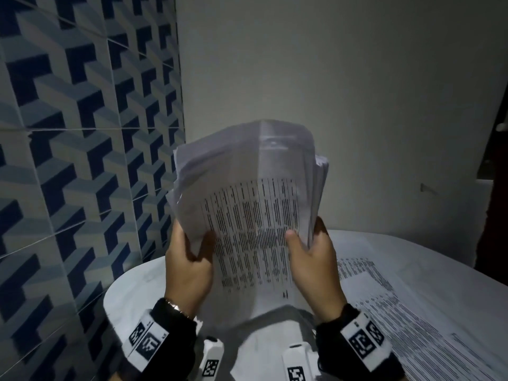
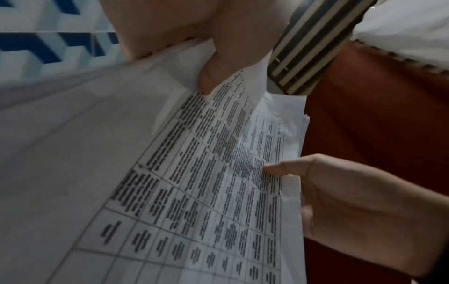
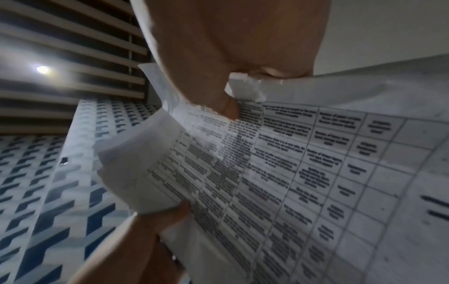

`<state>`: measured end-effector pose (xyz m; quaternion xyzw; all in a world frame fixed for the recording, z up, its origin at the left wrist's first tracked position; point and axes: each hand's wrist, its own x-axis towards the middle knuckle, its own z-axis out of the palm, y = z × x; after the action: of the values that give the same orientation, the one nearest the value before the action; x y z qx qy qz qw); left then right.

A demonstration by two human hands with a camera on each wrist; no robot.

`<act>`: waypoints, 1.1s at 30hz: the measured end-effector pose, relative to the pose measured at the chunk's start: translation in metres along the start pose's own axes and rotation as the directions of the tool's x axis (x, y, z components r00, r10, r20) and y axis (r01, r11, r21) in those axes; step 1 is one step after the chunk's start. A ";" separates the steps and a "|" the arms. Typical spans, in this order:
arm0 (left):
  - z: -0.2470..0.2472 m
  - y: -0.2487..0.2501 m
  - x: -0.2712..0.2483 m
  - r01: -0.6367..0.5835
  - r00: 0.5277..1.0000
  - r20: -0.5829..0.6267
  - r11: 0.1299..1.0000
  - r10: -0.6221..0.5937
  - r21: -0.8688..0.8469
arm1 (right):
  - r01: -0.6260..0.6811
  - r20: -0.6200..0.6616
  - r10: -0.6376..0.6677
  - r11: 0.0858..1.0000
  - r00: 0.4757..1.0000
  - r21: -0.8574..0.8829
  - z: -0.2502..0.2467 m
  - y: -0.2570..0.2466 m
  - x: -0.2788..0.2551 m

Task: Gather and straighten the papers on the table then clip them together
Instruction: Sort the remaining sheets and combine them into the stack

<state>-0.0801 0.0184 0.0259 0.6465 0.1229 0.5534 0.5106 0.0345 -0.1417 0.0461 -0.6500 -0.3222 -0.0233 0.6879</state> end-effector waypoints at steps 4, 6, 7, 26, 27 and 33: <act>0.005 0.001 -0.009 -0.044 0.999 0.022 0.996 0.042 0.078 | -0.027 -0.021 0.027 0.999 0.999 -0.033 0.009 0.008 -0.009; 0.000 -0.011 -0.019 0.030 0.997 0.062 0.996 -0.036 0.086 | -0.126 -0.008 0.125 0.992 0.992 -0.029 0.011 0.020 -0.019; -0.003 -0.019 -0.025 0.074 0.994 0.071 0.995 -0.079 0.071 | -0.177 -0.001 0.177 0.983 0.984 -0.039 0.011 0.029 -0.025; -0.046 0.023 0.010 -0.247 0.946 0.311 0.827 0.093 0.505 | 0.473 0.241 -0.421 0.629 0.874 -0.617 -0.027 -0.074 0.018; -0.045 0.025 0.010 -0.277 0.938 0.327 0.810 0.111 0.518 | 0.459 0.328 -0.321 0.615 0.888 -0.641 -0.026 -0.076 0.020; -0.049 0.032 0.016 -0.321 0.927 0.359 0.736 0.113 0.596 | 0.347 0.409 -0.130 0.782 0.903 -0.518 -0.033 -0.074 0.025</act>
<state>-0.1285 0.0414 0.0548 0.8679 0.1497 0.4290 0.2008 0.0343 -0.1731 0.1243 -0.7744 -0.4980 -0.0921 0.3793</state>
